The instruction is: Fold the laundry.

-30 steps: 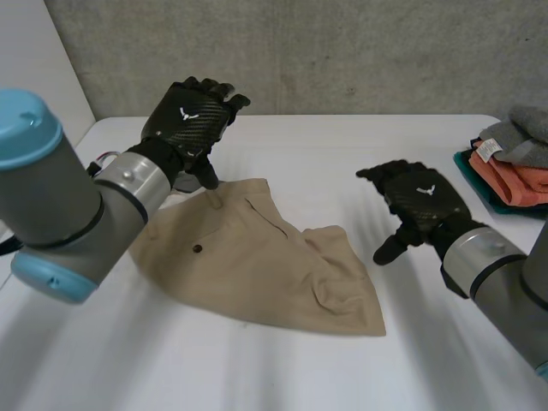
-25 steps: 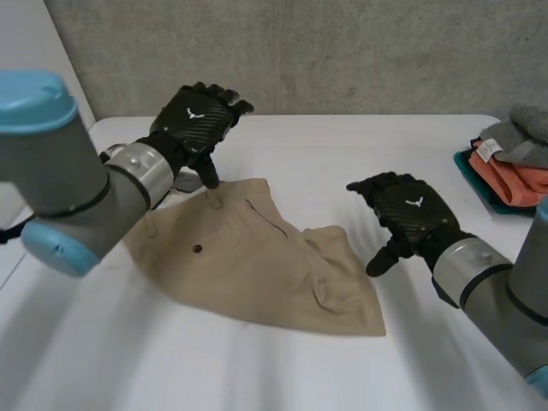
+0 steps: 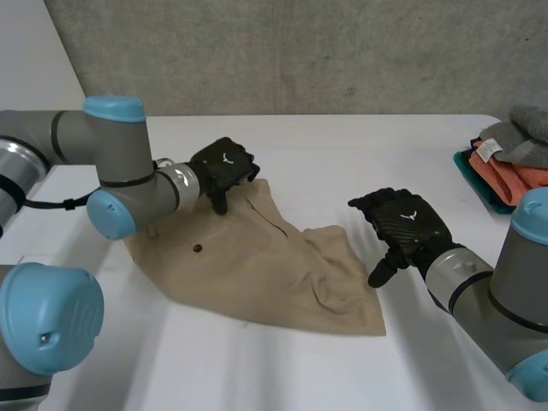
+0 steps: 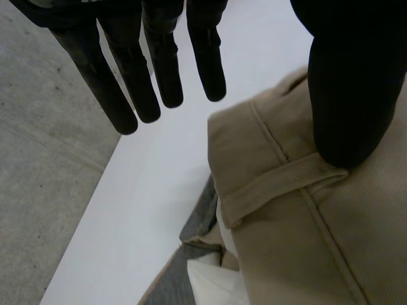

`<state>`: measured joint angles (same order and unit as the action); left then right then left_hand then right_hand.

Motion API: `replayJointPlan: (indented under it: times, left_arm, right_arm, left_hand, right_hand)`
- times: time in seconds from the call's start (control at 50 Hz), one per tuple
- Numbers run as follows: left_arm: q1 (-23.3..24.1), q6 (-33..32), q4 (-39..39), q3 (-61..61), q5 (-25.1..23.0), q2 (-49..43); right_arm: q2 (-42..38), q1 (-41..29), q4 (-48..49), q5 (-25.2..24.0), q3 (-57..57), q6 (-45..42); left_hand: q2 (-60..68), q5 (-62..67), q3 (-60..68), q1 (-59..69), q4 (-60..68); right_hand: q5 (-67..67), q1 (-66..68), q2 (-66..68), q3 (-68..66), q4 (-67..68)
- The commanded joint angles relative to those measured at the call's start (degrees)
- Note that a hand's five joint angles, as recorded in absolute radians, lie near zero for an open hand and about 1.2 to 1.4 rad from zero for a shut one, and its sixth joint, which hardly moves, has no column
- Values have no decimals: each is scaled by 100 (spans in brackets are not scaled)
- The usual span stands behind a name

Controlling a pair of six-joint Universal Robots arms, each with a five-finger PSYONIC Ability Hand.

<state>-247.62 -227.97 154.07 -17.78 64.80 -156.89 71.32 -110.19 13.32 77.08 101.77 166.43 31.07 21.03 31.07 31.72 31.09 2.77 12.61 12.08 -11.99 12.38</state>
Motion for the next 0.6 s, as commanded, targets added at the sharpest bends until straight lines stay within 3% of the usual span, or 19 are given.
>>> replayJointPlan:
  times: [0.02,0.06,0.12,0.16,0.24,0.32,0.34,0.4,0.42,0.5,0.6]
  left_arm:
    - [56,-555,18,-59,287,-132]
    - [65,-791,53,-68,436,-88]
    - [38,-986,298,-33,761,105]
    - [3,-986,973,-15,1095,368]
    - [-58,-627,2581,-77,1290,948]
    - [-111,409,3769,-59,1071,1458]
    - [-155,968,4014,-24,878,1624]
    - [-208,1998,4218,29,439,1828]
    - [-234,2733,4271,63,45,1933]
    - [-261,4465,4464,46,-860,2030]
    - [-120,5736,4500,-269,-1531,1978]
  right_arm:
    - [-109,15,48,0,-26,-75]
    - [-135,15,48,0,-43,-93]
    - [-153,32,57,0,-52,-93]
    - [-153,33,57,0,-52,-93]
    - [-153,33,57,0,-61,-93]
    - [-153,41,57,0,-61,-102]
    - [-162,50,57,0,-61,-75]
    - [-153,76,66,9,-61,-66]
    - [-153,94,83,9,-61,-66]
    - [-162,173,118,9,-78,-58]
    - [-153,287,118,9,-131,21]
  left_hand:
    - [3558,3562,3558,3493,3556]
    - [4888,4892,4888,4823,4886]
    - [4893,4897,4893,4828,4891]
    - [4893,4897,4893,4828,4891]
    - [4893,4897,4893,4828,4891]
    - [4893,4897,4893,4828,4891]
    - [4893,4897,4893,4828,4891]
    - [4893,4897,4893,4828,4891]
    - [4893,4897,4893,4828,4891]
    - [4893,4897,4893,4828,4891]
    - [4893,4897,4893,4828,4891]
  right_hand:
    - [-277,-261,-208,199,-238]
    - [-277,-261,-208,199,-238]
    - [-277,-261,-208,199,-238]
    - [-277,-261,-208,199,-238]
    - [-277,-261,-208,199,-238]
    - [-277,-261,-208,199,-238]
    - [-277,-261,-208,199,-238]
    - [-277,-261,-208,199,-238]
    - [-277,-261,-208,199,-238]
    - [-277,-261,-208,199,-238]
    - [-277,-261,-208,199,-238]
